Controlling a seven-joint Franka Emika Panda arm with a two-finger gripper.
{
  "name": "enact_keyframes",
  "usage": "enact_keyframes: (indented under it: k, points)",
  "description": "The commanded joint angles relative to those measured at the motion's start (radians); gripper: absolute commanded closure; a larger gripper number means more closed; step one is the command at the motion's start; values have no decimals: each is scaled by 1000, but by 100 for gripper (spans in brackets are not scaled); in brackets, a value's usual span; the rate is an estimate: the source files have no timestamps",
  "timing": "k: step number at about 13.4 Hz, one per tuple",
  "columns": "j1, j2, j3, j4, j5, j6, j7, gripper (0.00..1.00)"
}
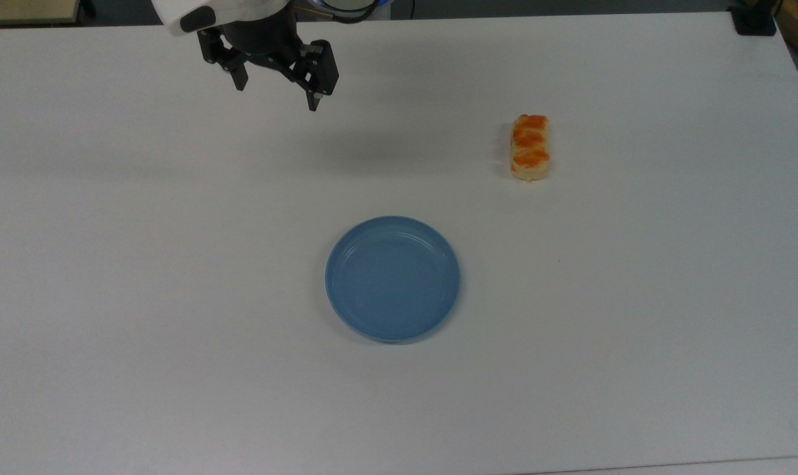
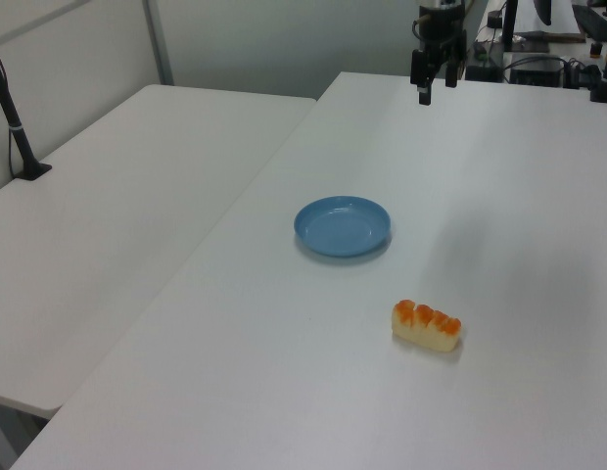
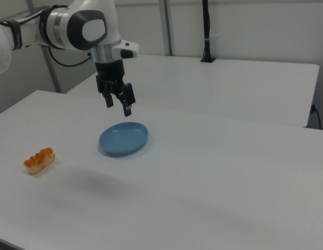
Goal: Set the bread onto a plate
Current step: 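Move the open gripper over to the orange-topped bread roll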
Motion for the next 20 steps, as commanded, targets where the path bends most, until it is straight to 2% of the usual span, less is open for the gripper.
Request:
enact_keyframes:
  k: [1,7,12,16,20]
  points:
    - [5,-2,9,-1,-8,-21,-9,0]
    - [22,10,15,-7,-8,-20,-1,0]
    - [88,40,17,-21,-2,-13,-7,0]
    - [223,57,17,-24,6,2,74,0]
    - [356,122,15,-24,6,106,304,0]
